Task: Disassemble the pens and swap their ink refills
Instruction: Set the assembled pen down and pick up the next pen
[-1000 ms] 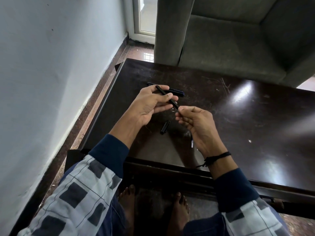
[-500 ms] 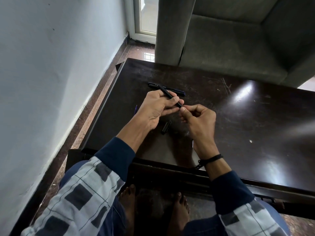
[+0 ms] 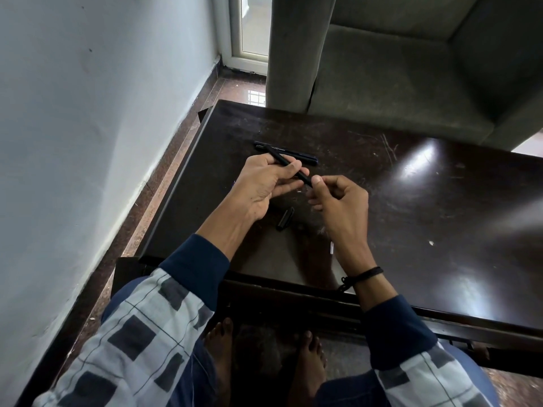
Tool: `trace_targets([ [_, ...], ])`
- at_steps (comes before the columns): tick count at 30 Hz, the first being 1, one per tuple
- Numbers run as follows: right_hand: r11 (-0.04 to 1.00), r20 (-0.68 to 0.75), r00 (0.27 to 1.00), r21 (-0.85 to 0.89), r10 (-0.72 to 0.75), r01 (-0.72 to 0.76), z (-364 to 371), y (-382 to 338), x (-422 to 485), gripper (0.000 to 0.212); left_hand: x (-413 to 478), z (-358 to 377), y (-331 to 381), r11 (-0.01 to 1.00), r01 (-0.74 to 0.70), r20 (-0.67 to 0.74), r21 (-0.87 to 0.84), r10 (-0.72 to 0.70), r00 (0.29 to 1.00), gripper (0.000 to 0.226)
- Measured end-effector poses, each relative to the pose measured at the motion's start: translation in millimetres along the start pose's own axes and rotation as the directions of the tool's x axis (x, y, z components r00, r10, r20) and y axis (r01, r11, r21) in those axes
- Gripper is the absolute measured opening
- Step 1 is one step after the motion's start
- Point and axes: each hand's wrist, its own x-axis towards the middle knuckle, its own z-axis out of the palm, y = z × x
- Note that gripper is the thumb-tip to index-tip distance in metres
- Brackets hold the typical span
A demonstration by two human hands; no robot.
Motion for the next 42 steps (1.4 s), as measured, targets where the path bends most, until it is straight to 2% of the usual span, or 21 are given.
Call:
trace_targets([
  [3,0.999,-0.004,1.0,0.027,0.031,-0.031,-1.4,0.5,0.7,0.009,0.5,-0.3,-0.3,1.0,0.011,0.001,0.011,-0.011,1.0,0.008],
  [9,0.998,-0.006,0.999,-0.046,-0.032,0.032,-1.1,1.0,0.4,0.012,0.8,-0.7,-1.2,1.0,0.013,0.007,0.014,-0.013,1.0,0.008],
  [14,0.999,0.005,1.0,0.024,0.03,-0.03,-0.5,0.8,0.2,0.009,0.3,-1.7,0.1,1.0,0.003,0.007,0.022,-0.003,1.0,0.017],
  [19,0.998,0.004,0.999,0.038,0.05,-0.05,-1.4,0.8,1.4,0.002,0.9,-2.1,0.3,0.999,0.01,0.002,0.036,-0.01,1.0,0.013],
  [25,1.0,0.008,1.0,0.025,0.011,-0.011,-1.4,1.3,0.1,0.015,1.3,-2.5,1.4,0.999,0.008,0.007,0.036,-0.008,1.0,0.012],
  [29,0.996,-0.012,0.998,0.07,0.062,-0.061,-0.9,0.8,1.8,0.01,0.8,-3.0,2.2,0.999,0.002,0.003,0.043,-0.002,1.0,0.013],
  [35,0.997,0.014,0.997,0.034,0.072,-0.072,-2.4,0.7,2.5,0.004,1.9,-1.9,0.6,0.998,0.011,0.003,0.066,-0.011,1.0,0.011],
  [42,0.998,0.016,0.999,0.052,0.037,-0.037,-3.1,0.3,0.9,0.014,1.8,-2.2,0.5,0.998,0.006,0.008,0.064,-0.006,1.0,0.011],
])
